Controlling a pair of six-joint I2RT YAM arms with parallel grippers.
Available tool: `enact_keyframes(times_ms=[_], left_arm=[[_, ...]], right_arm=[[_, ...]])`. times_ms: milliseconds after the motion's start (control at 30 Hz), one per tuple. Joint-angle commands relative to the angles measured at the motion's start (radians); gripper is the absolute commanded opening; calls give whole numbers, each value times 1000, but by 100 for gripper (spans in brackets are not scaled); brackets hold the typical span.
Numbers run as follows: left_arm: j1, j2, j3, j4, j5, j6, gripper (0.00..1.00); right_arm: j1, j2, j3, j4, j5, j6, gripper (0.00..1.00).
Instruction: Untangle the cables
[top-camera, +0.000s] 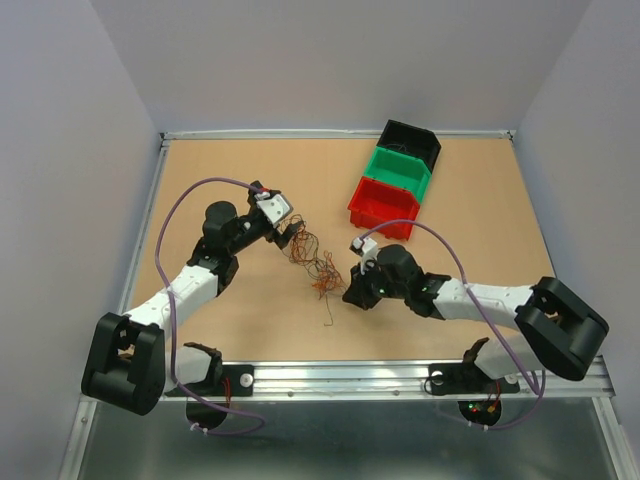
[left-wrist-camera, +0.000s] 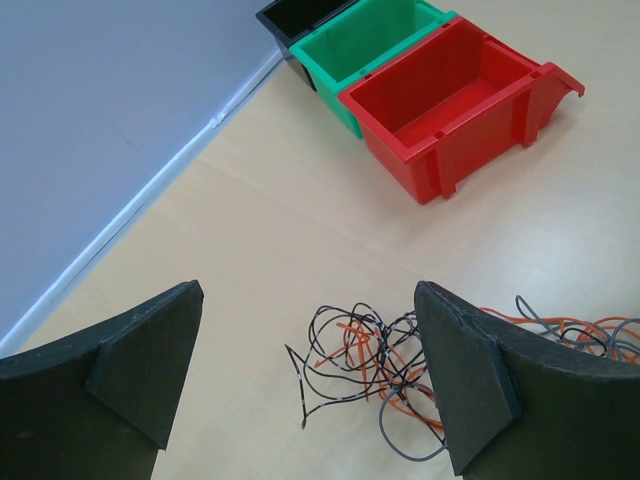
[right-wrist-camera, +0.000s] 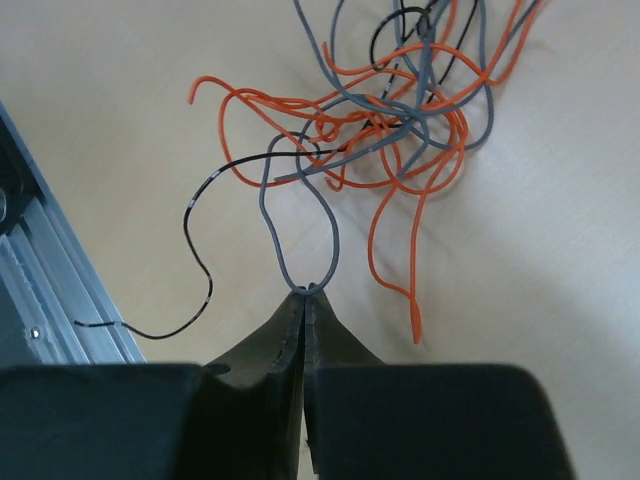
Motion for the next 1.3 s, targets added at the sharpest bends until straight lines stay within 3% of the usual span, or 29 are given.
enact_keyframes(times_ms=[0, 133, 333, 533, 567, 600, 633, 700, 967, 1267], left_arm=[[-3, -9, 7, 35, 15, 11, 99], [-3, -15, 4, 29, 35, 18, 99], [-4, -29, -2, 8, 116, 47, 99], [-4, -52, -10, -8, 155, 63, 99], [-4, -54, -8, -8, 155, 63, 99], [-6, -52, -8, -8, 156, 63, 99], [-6, -52, -8, -9, 158, 63, 99], [-6, -46, -8, -8, 157, 64, 99], [-6, -41, -4, -8, 143, 63, 99], [-6, -48, -5, -8, 144, 64, 99]], right_arm=[[15, -49, 53, 45, -78, -30, 1], [17, -175, -18, 108, -107, -27, 1], [17, -363, -88, 139, -6, -16, 1], [15, -405, -116, 156, 23, -7, 1], [17, -401, -116, 156, 23, 2, 6], [17, -390, -111, 151, 22, 7, 21], [15, -358, -105, 130, 19, 10, 55], [17, -275, -65, 81, 23, 18, 65], [17, -63, 40, 39, 39, 35, 66], [17, -60, 53, 108, -26, 30, 62]])
